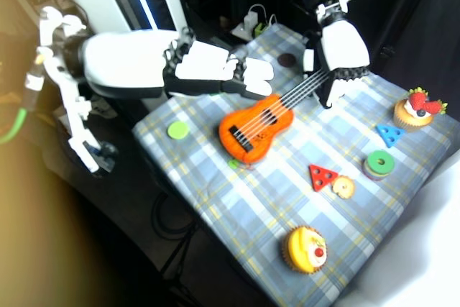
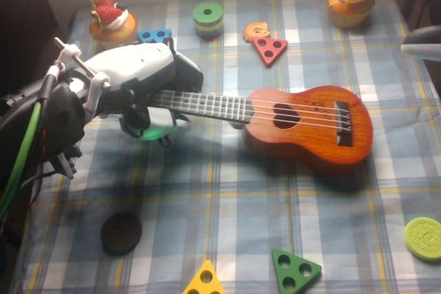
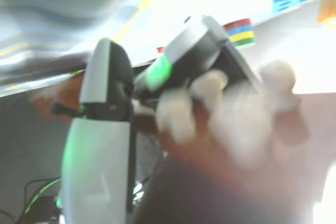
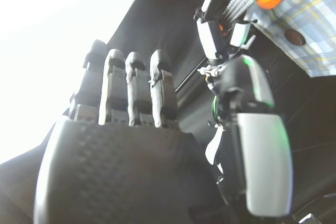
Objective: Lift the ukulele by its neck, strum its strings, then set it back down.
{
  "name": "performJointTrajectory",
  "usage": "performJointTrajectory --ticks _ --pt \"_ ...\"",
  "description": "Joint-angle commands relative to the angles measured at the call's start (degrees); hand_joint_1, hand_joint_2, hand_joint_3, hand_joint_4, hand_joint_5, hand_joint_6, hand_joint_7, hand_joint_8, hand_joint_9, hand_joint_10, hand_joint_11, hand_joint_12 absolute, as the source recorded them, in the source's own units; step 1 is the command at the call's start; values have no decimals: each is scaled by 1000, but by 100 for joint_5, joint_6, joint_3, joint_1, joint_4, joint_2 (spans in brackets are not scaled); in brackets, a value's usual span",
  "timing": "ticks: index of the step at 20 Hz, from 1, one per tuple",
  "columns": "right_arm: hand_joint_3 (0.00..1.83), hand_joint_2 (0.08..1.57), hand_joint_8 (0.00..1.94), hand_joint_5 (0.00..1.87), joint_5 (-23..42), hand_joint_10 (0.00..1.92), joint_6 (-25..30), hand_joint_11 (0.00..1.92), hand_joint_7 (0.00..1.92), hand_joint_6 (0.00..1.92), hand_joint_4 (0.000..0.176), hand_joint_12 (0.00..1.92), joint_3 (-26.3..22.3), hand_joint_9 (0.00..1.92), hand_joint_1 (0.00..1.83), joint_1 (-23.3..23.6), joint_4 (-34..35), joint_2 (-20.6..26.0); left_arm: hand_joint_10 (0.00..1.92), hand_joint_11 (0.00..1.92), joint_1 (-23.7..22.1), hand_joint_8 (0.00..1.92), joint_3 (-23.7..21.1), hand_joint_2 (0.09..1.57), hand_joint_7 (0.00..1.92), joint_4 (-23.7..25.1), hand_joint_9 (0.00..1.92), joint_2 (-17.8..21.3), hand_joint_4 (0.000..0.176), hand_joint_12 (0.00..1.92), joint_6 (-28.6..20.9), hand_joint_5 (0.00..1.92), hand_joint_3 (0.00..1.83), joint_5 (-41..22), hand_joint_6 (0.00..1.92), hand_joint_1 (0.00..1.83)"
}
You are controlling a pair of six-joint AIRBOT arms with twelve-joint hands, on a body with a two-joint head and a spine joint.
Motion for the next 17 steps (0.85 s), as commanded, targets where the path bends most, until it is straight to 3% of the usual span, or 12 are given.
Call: performJointTrajectory --ticks 1,2,3,5,7,10,11,13,14,15,16,17 --pt "36 1291 5 405 557 9 -16 0 239 12 0 416 -6 141 770 62 251 74 1715 618 6 1565 -34 1254 768 168 595 63 0 1921 -118 678 4 -702 1249 1176" --pt "32 1289 7 422 566 10 -16 0 289 8 0 449 -14 169 814 62 258 84 1479 523 35 1131 -74 1165 656 250 577 101 0 1912 -275 606 0 -752 746 1025" --pt "36 1297 10 449 574 9 -16 0 315 14 0 450 -22 174 921 62 267 95 1400 494 71 930 -134 1121 646 347 563 155 0 1914 -412 630 0 -820 407 967" --pt "22 1268 0 480 584 4 -16 0 265 7 0 132 -29 96 974 62 286 115 1232 304 117 605 -245 1121 603 537 441 255 0 1880 -652 602 0 -919 84 867" --pt "16 1259 0 475 594 0 -16 0 221 0 0 4 -44 63 912 60 309 141 728 115 180 134 -436 1120 516 877 339 459 0 1655 -1115 411 0 -1131 3 764" --pt "19 1279 0 373 622 5 -45 49 116 0 0 31 -72 45 770 49 360 185 239 0 302 0 -697 1080 173 1460 178 799 20 1417 -1954 155 0 -1540 0 610" --pt "15 1278 0 325 651 9 -232 53 101 0 0 41 -109 58 724 14 510 213 199 0 348 0 -775 1063 123 1660 144 921 32 1399 -2257 110 0 -1720 0 551" --pt "1 1327 3 245 784 7 -889 1 61 4 17 395 -270 77 748 -181 1044 337 144 0 440 2 -918 1053 123 1978 135 1154 25 1240 -2810 103 0 -2189 1 558" --pt "2 1341 2 214 882 9 -1032 0 58 1 2 478 -303 91 748 -279 1199 381 118 0 470 0 -933 1062 123 2126 130 1239 36 1154 -3135 82 1 -2394 3 565" --pt "3 1351 0 141 930 1 -1104 0 42 0 19 441 -317 75 684 -333 1301 404 72 0 485 0 -929 1098 85 2210 104 1282 41 948 -3380 47 4 -2531 0 561" --pt "2 1349 0 92 966 0 -1257 0 14 0 26 426 -350 61 623 -416 1471 439 61 0 524 0 -929 1109 72 2355 104 1385 30 906 -3780 42 6 -2829 1 543" --pt "0 1329 0 18 970 0 -1414 0 2 0 32 358 -382 44 528 -463 1599 459 11 0 561 0 -929 1137 14 2418 26 1445 48 614 -4027 8 5 -3041 0 471"
